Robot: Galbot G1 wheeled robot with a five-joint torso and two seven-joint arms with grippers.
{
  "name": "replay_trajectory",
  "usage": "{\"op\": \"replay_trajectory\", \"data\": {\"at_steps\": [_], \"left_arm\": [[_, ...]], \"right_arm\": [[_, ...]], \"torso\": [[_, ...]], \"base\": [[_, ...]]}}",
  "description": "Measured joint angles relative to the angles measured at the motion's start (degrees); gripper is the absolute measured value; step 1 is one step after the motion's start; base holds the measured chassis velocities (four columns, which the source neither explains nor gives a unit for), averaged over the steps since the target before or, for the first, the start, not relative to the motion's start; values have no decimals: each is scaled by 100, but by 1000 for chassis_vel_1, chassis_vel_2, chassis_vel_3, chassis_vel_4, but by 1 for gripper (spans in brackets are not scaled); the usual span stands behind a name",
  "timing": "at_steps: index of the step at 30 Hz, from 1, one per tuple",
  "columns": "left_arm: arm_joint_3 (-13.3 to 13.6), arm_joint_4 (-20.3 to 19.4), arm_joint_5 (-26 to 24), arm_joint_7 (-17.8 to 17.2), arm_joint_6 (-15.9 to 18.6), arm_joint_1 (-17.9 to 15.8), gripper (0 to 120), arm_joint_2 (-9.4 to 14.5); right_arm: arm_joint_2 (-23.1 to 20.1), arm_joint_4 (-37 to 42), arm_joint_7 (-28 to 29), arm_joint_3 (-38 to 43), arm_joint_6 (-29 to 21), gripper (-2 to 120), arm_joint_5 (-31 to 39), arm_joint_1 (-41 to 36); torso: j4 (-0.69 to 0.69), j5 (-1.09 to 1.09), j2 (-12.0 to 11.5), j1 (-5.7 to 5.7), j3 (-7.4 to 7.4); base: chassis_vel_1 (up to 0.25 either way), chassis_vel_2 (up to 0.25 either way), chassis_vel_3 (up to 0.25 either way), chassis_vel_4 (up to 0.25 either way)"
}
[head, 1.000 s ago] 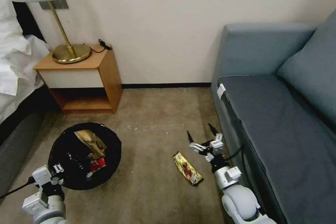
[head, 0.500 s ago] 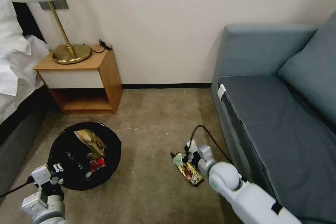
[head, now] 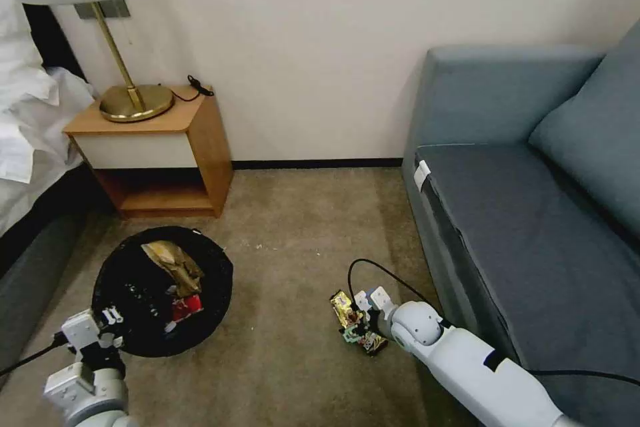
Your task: Pick up the trash bin, then pick up the garbage on the floor and place it into the trash bin.
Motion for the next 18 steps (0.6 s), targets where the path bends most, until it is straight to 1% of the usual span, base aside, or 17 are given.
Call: {"op": "replay_trajectory", "data": {"at_steps": [6, 8, 9, 13, 14, 15, 18], "left_arm": [[-1, 41, 1, 2, -7, 14, 5, -5], [-8, 49, 1, 3, -10, 16, 5, -4], [-8, 49, 1, 3, -10, 16, 5, -4], [-12, 62, -6, 3, -18, 17, 5, -2], [-9, 69, -6, 3, -22, 17, 5, -2], [-9, 69, -6, 3, -22, 17, 5, -2], [-6, 80, -6, 3, -27, 17, 5, -1]], "right_arm": [[146, -374, -89, 50, 195, 100, -210, 34], [162, -418, -105, 59, 206, 94, -222, 32], [162, -418, -105, 59, 206, 94, -222, 32], [206, -519, -143, 94, 255, 76, -372, -6], [222, -548, -149, 117, 272, 73, -406, -14], [222, -548, -149, 117, 272, 73, -406, -14], [236, -593, -189, 150, 315, 57, -472, -42]], "torso": [[0, 0, 0, 0, 0], [0, -1, 0, 0, 0], [0, -1, 0, 0, 0], [0, 0, 0, 0, 0], [0, -1, 0, 0, 0], [0, -1, 0, 0, 0], [0, 0, 0, 0, 0]], "base": [[0, 0, 0, 0], [0, 0, 0, 0], [0, 0, 0, 0], [0, 0, 0, 0], [0, 0, 0, 0], [0, 0, 0, 0], [0, 0, 0, 0]]}}
